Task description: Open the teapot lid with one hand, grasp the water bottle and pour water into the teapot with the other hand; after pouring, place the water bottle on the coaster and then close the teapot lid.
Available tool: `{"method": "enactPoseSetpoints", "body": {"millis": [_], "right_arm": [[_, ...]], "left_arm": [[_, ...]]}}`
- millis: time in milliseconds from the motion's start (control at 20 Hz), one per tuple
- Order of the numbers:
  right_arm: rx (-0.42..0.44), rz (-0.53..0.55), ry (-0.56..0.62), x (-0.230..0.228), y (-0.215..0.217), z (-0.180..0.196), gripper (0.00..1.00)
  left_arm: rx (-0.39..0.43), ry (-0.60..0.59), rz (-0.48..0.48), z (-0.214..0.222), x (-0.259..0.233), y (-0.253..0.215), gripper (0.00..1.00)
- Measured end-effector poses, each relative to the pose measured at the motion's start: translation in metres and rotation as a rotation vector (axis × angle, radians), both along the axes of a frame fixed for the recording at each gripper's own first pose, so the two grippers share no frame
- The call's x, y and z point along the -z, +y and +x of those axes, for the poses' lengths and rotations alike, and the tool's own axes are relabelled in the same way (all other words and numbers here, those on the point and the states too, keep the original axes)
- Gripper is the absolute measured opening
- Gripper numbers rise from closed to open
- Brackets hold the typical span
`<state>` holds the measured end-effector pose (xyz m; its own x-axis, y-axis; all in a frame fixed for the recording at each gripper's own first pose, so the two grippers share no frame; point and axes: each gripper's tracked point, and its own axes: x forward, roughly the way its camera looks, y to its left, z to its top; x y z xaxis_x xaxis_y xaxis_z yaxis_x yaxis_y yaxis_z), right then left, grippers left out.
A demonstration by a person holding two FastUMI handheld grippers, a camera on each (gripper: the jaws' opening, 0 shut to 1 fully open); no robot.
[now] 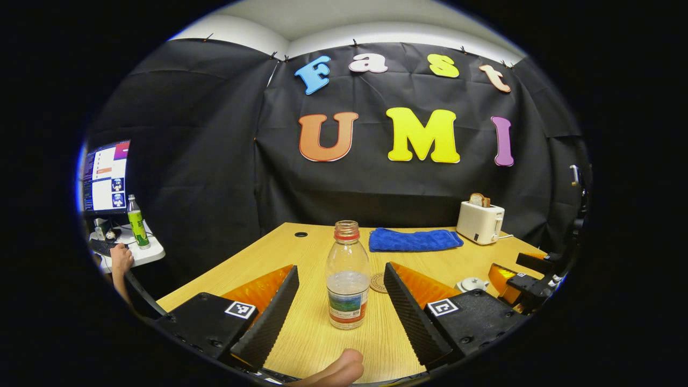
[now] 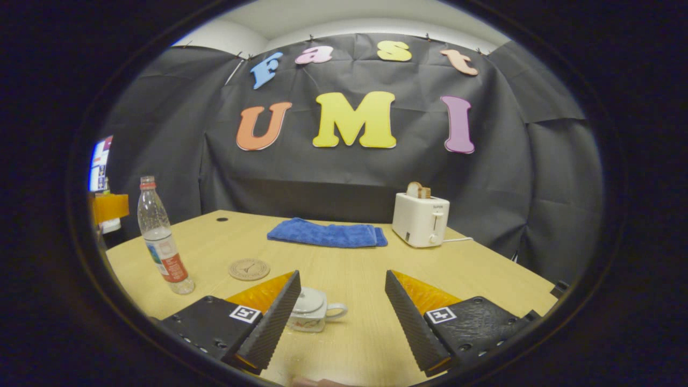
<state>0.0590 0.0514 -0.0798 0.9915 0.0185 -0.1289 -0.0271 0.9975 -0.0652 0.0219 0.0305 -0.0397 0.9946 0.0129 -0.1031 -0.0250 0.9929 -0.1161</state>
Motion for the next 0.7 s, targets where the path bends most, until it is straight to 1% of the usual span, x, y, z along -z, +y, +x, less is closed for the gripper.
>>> {"method": "enactPoseSetpoints", "body": {"millis": [100, 200, 250, 300, 350, 400, 450, 500, 550, 650, 700], "right_arm": [[-0.004, -0.022, 0.011, 0.009, 0.011, 0.007, 0.95], [-0.012, -0.029, 0.039, 0.018, 0.020, 0.017, 0.93], [-0.021, -0.027, 0.053, 0.023, 0.025, 0.020, 0.88], [-0.017, -0.028, 0.066, 0.026, 0.028, 0.023, 0.86], [-0.016, -0.029, 0.072, 0.027, 0.030, 0.026, 0.82], [-0.015, -0.031, 0.066, 0.026, 0.034, 0.027, 0.70], [-0.013, -0.033, 0.057, 0.025, 0.037, 0.028, 0.63], [-0.018, -0.035, 0.056, 0.026, 0.041, 0.030, 0.48], [-0.028, -0.033, 0.065, 0.031, 0.046, 0.033, 0.41], [-0.031, -0.014, 0.061, 0.032, 0.049, 0.035, 0.39], [-0.023, -0.003, 0.070, 0.033, 0.050, 0.034, 0.36]], "left_arm": [[-0.019, 0.004, 0.007, 0.002, 0.003, 0.006, 1.00], [-0.028, 0.019, -0.013, 0.003, 0.007, 0.010, 1.00], [-0.029, 0.022, -0.024, 0.003, 0.008, 0.011, 1.00], [-0.027, 0.025, -0.031, 0.003, 0.008, 0.011, 1.00], [-0.027, 0.025, -0.035, 0.003, 0.008, 0.014, 1.00], [-0.028, 0.023, -0.032, 0.003, 0.008, 0.015, 1.00], [-0.031, 0.022, -0.025, 0.003, 0.009, 0.018, 1.00], [-0.037, 0.023, -0.016, 0.003, 0.009, 0.020, 1.00], [-0.041, 0.023, -0.012, 0.003, 0.011, 0.023, 1.00], [-0.044, 0.032, -0.019, 0.005, 0.013, 0.025, 1.00], [-0.044, 0.036, -0.022, 0.005, 0.015, 0.025, 1.00]]}}
